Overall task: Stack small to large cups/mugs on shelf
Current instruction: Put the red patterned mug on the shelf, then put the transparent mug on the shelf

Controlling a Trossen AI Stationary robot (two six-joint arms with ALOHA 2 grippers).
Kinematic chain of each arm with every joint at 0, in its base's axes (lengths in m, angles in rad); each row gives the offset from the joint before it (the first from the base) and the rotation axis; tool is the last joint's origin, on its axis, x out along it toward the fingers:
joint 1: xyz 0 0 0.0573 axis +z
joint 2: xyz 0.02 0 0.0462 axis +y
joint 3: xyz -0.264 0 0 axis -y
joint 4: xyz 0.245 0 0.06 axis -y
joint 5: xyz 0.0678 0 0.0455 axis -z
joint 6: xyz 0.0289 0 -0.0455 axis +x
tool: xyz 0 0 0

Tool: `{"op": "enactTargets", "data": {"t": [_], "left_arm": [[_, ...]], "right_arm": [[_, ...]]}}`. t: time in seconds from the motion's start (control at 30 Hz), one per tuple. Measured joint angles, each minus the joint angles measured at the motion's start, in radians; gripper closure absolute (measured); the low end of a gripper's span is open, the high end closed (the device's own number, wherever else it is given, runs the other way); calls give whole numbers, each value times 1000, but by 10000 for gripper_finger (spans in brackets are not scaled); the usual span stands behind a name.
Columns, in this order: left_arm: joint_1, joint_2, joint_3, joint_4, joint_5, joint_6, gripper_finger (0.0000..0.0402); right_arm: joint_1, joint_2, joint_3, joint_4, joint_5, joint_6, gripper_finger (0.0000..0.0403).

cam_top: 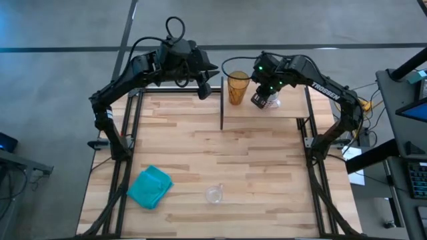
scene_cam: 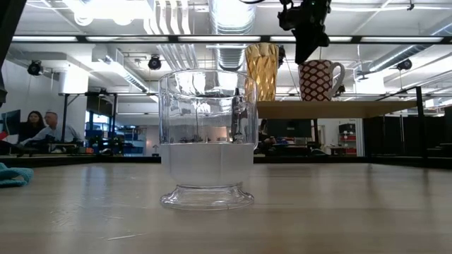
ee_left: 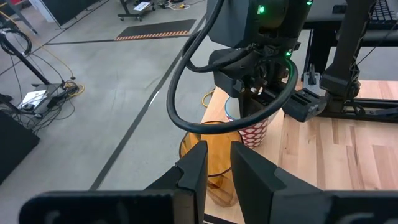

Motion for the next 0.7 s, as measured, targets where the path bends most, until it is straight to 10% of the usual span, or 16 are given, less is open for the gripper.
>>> {"op": "enactTargets", "data": {"t": [0.7], "left_arm": [[6,-96,0,-109,-35,52,345]], "right_arm": [[236,-9,321,-192,-149,123,344]]}}
